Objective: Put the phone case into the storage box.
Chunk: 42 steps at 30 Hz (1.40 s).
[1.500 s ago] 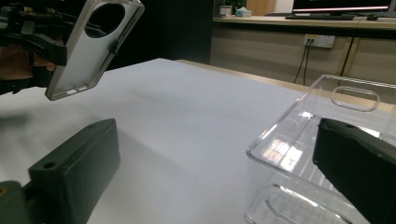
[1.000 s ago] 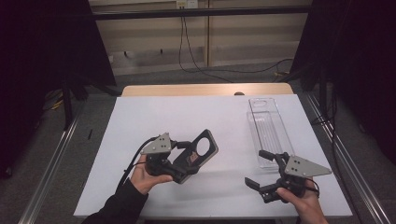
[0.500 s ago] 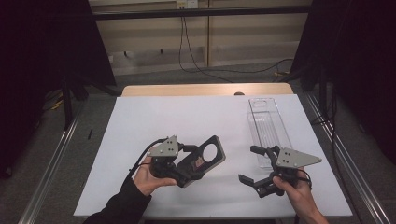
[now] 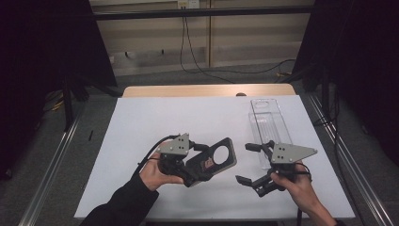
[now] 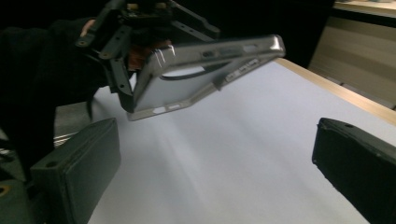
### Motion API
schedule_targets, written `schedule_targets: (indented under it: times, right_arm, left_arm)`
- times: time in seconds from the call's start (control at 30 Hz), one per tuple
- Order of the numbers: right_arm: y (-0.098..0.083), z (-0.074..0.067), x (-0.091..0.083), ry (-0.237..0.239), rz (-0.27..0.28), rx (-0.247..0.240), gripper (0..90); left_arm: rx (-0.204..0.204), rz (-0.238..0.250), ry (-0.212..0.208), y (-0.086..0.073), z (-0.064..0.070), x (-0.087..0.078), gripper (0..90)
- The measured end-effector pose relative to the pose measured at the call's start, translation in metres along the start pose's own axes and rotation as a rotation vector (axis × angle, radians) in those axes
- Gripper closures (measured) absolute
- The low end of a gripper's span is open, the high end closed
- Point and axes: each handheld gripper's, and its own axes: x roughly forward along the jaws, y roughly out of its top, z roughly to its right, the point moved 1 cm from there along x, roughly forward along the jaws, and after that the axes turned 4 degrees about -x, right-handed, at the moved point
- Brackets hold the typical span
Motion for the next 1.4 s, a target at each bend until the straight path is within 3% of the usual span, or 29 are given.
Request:
schedule_targets:
  times: [0.07, 0.17, 0.4, 0.83, 1.2, 1.4]
  right_arm:
    - [0.002, 0.001, 0.001, 0.014, 0.005, 0.010, 0.0]
    - [0.003, 0.004, 0.003, 0.040, 0.002, 0.009, 0.0]
    - [0.000, 0.008, 0.011, 0.093, -0.068, 0.019, 0.0]
    - [0.008, 0.014, 0.023, 0.191, -0.066, 0.005, 0.0]
    - [0.006, 0.015, 0.031, 0.250, -0.055, -0.027, 1.7]
    - [0.005, 0.014, 0.034, 0.269, -0.074, -0.043, 1.7]
  left_arm:
    - [0.007, -0.026, 0.004, -0.001, 0.000, 0.001, 12.2]
    - [-0.001, -0.027, -0.002, -0.002, -0.001, 0.000, 12.2]
    - [0.002, -0.059, -0.026, -0.005, 0.000, 0.004, 12.2]
    - [0.008, -0.089, -0.058, -0.007, 0.002, 0.007, 12.2]
    - [0.006, -0.097, -0.080, -0.009, 0.003, 0.010, 12.2]
    - [-0.007, -0.107, -0.081, -0.009, 0.003, 0.010, 12.2]
